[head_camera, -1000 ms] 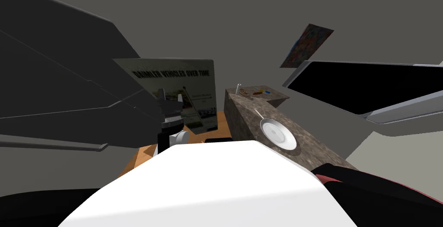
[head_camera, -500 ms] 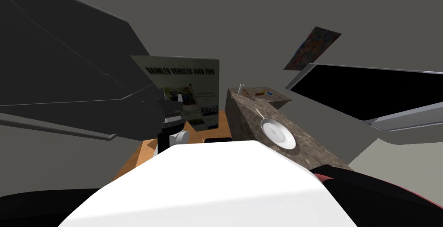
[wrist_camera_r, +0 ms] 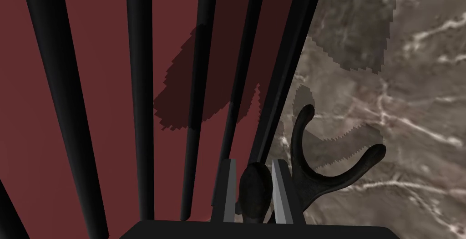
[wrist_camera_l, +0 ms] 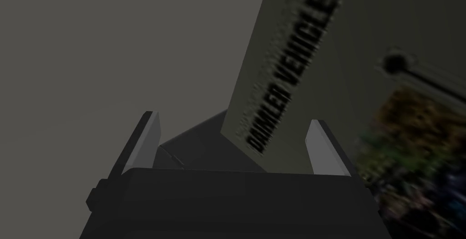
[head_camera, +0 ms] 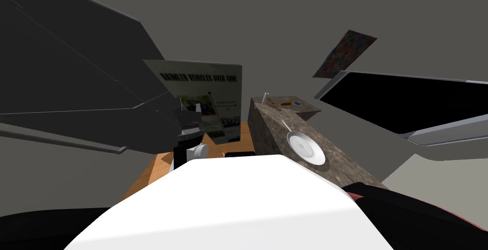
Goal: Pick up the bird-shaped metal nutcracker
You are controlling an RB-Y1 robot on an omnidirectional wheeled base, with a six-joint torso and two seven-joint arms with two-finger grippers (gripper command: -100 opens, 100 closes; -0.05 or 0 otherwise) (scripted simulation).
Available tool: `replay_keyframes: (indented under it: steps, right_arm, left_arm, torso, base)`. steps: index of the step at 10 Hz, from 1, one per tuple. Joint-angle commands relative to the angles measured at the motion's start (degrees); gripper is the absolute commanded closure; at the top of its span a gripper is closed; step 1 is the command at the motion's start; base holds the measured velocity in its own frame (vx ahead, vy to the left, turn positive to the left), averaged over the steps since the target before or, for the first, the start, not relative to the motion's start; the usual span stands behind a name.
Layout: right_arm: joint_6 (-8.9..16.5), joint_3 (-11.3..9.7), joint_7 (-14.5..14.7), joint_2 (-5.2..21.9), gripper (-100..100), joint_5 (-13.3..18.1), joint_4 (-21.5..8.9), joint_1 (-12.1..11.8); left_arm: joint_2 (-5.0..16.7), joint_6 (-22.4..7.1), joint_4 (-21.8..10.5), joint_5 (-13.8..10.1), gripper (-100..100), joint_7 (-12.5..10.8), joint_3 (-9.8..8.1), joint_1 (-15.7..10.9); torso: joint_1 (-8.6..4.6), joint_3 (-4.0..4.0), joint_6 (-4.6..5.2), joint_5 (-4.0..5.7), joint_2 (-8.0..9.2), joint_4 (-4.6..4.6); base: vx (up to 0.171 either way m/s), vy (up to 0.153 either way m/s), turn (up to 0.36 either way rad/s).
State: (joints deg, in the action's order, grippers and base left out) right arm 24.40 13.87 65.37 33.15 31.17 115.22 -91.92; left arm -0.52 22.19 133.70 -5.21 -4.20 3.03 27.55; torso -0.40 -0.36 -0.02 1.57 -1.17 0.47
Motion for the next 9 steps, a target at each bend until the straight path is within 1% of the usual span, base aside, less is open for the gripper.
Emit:
replay_keyframes:
  steps: [1,2,4,5,7,8,9]
  right_arm:
    - [-0.3,-0.4,0.5,-0.4,100,0.5,1.2,-1.0]
    - [-0.5,0.2,1.2,-0.5,100,1.1,3.1,-2.8]
    - [-0.6,0.8,1.8,-0.6,100,1.7,5.1,-4.6]
    - [-0.7,1.4,2.5,-0.7,100,2.3,7.1,-6.3]
    - [-0.8,2.0,3.1,-0.8,100,2.9,9.0,-8.1]
    - [-0.8,1.8,2.8,-0.7,100,2.6,8.3,-7.4]
    - [-0.8,1.8,2.9,-0.7,0,2.6,8.5,-7.5]
  left_arm:
    - [0.0,0.0,0.0,0.0,0,0.0,0.00,0.0]
    - [0.0,0.0,0.0,0.0,0,0.0,-0.01,0.0]
    - [0.0,0.0,0.0,0.0,0,0.0,0.00,0.0]
    - [0.0,0.0,0.0,0.0,0,0.0,0.00,0.0]
    - [0.0,0.0,0.0,0.0,0,0.0,0.00,0.0]
    - [0.0,0.0,0.0,0.0,0,0.0,0.00,0.0]
    - [0.0,0.0,0.0,0.0,0,0.0,0.00,0.0]
  torso:
    - [0.00,0.00,0.00,0.00,0.00,0.00]
    - [0.08,-0.08,0.13,0.05,-0.14,-0.03]
    - [0.16,-0.30,0.03,0.03,-0.51,-0.13]
    - [0.22,-0.29,0.01,0.01,-0.47,-0.14]
    - [0.25,-0.29,0.01,0.00,-0.43,-0.16]
    - [0.20,-0.27,-0.01,0.00,-0.40,-0.15]
    - [0.08,-0.20,-0.05,0.05,-0.27,-0.13]
  base:
    - [0.065,-0.001,-0.202]
    - [0.145,-0.007,-0.294]
    - [0.128,0.024,-0.142]
    - [0.111,0.035,-0.178]
    - [0.087,0.029,-0.153]
    - [0.036,0.010,-0.024]
    - [0.007,0.005,0.004]
